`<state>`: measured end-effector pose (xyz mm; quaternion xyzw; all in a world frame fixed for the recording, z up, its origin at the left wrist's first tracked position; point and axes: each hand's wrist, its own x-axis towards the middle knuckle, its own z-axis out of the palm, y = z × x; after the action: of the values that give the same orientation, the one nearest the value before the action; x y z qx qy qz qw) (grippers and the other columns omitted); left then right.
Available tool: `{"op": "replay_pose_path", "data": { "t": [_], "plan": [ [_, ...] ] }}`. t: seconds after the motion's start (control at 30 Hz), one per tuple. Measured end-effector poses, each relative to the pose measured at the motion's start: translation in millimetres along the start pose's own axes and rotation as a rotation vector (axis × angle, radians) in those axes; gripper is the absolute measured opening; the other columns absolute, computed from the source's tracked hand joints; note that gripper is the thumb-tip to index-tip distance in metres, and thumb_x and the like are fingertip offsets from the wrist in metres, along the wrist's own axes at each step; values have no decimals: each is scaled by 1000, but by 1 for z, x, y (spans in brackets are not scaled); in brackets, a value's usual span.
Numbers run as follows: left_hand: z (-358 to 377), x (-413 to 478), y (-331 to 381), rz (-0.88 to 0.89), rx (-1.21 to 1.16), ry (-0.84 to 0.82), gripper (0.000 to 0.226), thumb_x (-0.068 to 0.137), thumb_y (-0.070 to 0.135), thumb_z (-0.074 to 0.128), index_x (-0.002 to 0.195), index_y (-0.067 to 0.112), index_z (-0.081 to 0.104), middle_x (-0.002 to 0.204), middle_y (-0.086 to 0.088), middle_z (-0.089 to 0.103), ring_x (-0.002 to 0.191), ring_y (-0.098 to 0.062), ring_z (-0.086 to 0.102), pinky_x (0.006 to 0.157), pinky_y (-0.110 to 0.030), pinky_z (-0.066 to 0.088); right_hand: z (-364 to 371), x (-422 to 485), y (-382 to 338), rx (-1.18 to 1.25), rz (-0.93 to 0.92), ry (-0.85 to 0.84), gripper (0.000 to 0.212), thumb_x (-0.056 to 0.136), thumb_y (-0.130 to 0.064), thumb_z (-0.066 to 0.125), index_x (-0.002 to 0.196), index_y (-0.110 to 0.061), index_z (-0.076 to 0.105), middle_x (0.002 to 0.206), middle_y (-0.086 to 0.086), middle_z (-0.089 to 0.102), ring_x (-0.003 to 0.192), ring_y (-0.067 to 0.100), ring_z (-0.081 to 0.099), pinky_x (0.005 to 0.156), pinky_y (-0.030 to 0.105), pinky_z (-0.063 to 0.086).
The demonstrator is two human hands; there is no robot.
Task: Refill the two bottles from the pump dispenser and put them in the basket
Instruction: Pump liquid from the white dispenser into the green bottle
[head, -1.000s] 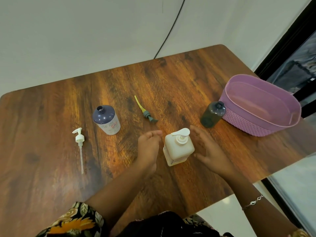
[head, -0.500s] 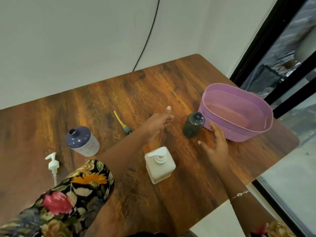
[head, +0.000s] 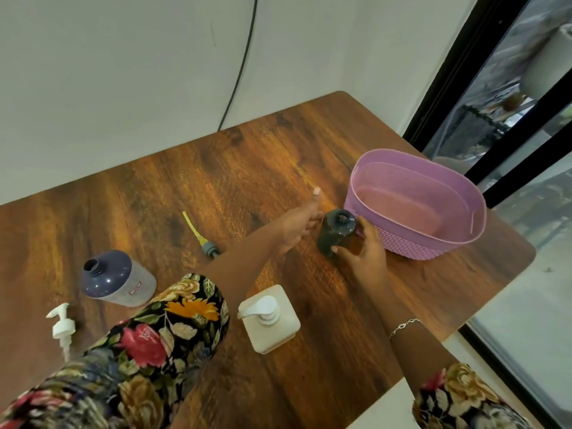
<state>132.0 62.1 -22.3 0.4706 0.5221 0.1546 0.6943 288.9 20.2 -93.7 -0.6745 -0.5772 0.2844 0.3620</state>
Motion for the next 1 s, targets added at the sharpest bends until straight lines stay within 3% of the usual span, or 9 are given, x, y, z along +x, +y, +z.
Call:
{"op": "replay_pose_path", "data": {
  "t": [0.1, 0.23, 0.33, 0.4, 0.5, 0.63, 0.8, 0.93, 1.0],
  "plan": [
    [-1, 2, 0, 2, -19, -19, 82, 89, 67, 10, 146, 9, 25, 153, -11, 22, 142, -24, 18, 115, -37, 11, 4, 2, -1, 10, -5, 19, 69, 72, -12, 77, 133, -11, 44, 133, 7, 50, 124, 22, 44, 103, 32, 34],
    [-3, -4, 0, 40, -33, 8, 83, 87, 68, 11, 144, 10, 31, 151, -10, 28, 141, -23, 23, 115, -37, 13, 4, 5, -6, 41, -31, 56, 66, 69, -11, 78, 128, -12, 48, 128, 5, 54, 119, 20, 47, 102, 39, 39],
    [-11, -17, -2, 121, -17, 83, 83, 84, 69, 16, 139, 11, 41, 146, -7, 39, 137, -19, 32, 116, -37, 18, 3, 6, -19, 59, -88, 57, 66, 68, -13, 79, 126, -12, 50, 124, 3, 54, 114, 15, 48, 98, 33, 41],
    [-17, -30, -2, 205, 1, 142, 72, 91, 61, 18, 134, 12, 48, 140, -4, 47, 131, -15, 41, 111, -30, 24, 3, 7, -32, 86, -110, 36, 65, 68, -12, 79, 126, -14, 49, 124, 1, 54, 112, 11, 48, 95, 27, 41],
    [-24, -51, 0, 328, 18, 250, 53, 98, 48, 24, 122, 15, 58, 126, 2, 57, 116, -7, 49, 98, -17, 33, 4, 8, -58, 110, -151, -35, 63, 69, -13, 78, 125, -17, 49, 124, -2, 54, 113, 11, 50, 95, 29, 44],
    [-40, -80, -2, 439, -10, 369, 37, 98, 43, 30, 95, 29, 64, 115, 4, 63, 114, -8, 53, 104, -26, 36, 5, 8, -97, 132, -190, -143, 61, 69, -14, 79, 123, -20, 49, 121, -4, 54, 110, 9, 51, 92, 25, 46],
    [-56, -120, -8, 561, -81, 529, 36, 97, 37, 34, 96, 21, 66, 108, -1, 67, 110, -12, 59, 104, -29, 41, 9, 1, -149, 93, -290, -253, 59, 68, -12, 79, 119, -19, 50, 116, -7, 54, 105, 7, 51, 80, 11, 42],
    [-69, -150, -14, 642, -139, 638, 41, 94, 39, 37, 101, 10, 66, 108, -10, 67, 107, -19, 61, 101, -30, 45, 14, -13, -188, 68, -349, -320, 58, 67, -12, 79, 117, -19, 50, 111, -10, 53, 103, 8, 51, 81, 13, 42],
    [-73, -167, -18, 684, -159, 684, 38, 98, 30, 34, 102, 6, 64, 107, -12, 66, 106, -20, 61, 98, -27, 46, 16, -22, -207, 31, -383, -341, 59, 67, -14, 80, 117, -19, 50, 111, -8, 54, 102, 8, 51, 80, 16, 43]
  ]
}}
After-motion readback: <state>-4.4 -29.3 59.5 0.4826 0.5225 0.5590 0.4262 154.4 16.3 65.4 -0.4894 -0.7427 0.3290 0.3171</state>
